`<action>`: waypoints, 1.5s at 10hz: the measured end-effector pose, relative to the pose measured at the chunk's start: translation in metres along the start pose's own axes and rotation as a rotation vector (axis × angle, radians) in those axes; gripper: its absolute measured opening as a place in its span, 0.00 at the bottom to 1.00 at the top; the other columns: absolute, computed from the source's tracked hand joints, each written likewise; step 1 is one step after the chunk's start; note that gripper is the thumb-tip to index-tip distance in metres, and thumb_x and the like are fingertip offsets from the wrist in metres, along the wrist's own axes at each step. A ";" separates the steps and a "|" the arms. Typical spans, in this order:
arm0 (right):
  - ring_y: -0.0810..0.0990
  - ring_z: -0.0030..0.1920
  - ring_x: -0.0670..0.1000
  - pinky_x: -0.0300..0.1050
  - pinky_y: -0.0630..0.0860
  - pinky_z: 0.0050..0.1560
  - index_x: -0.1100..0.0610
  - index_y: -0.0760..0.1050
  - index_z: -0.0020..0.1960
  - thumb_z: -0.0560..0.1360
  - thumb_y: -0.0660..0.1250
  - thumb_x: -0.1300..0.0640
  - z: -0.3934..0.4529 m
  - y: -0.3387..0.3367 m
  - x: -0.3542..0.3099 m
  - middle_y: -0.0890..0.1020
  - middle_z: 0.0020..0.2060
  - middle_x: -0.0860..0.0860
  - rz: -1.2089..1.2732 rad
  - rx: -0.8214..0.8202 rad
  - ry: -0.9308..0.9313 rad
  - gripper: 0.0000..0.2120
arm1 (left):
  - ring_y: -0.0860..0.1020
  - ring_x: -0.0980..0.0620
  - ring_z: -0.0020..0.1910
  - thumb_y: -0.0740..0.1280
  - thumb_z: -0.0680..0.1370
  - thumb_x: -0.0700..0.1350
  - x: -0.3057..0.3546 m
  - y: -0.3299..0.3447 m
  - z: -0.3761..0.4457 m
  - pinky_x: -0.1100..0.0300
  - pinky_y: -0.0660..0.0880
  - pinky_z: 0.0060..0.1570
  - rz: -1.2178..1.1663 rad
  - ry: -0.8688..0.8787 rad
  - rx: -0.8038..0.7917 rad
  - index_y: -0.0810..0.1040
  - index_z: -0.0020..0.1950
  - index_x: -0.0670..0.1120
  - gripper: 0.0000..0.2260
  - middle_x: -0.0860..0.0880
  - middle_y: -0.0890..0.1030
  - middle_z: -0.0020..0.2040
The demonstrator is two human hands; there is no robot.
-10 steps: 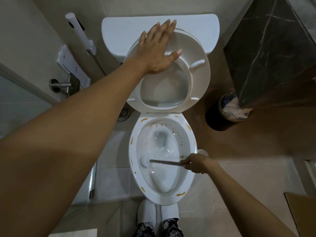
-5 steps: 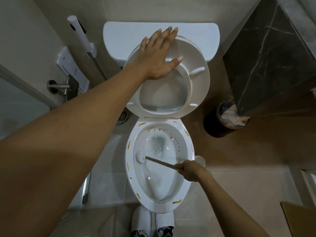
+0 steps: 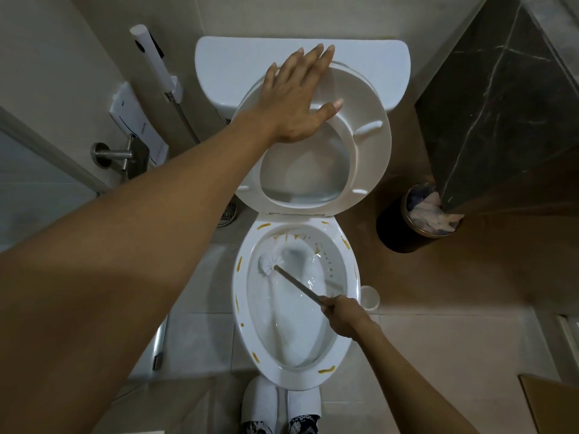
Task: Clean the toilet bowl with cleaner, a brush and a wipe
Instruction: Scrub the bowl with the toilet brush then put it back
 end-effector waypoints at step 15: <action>0.71 0.30 0.47 0.39 0.69 0.29 0.47 0.71 0.70 0.82 0.55 0.48 -0.002 -0.010 -0.018 0.76 0.44 0.51 0.048 -0.037 -0.019 0.18 | 0.42 0.48 0.77 0.51 0.80 0.62 0.003 -0.002 -0.001 0.43 0.41 0.73 -0.022 -0.012 -0.024 0.41 0.78 0.51 0.33 0.51 0.44 0.79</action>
Point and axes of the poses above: each hand's wrist, its own z-axis towards the middle knuckle, its own y-axis out of the palm, x = y × z, the point moved 5 cm from there along z, towards the middle knuckle
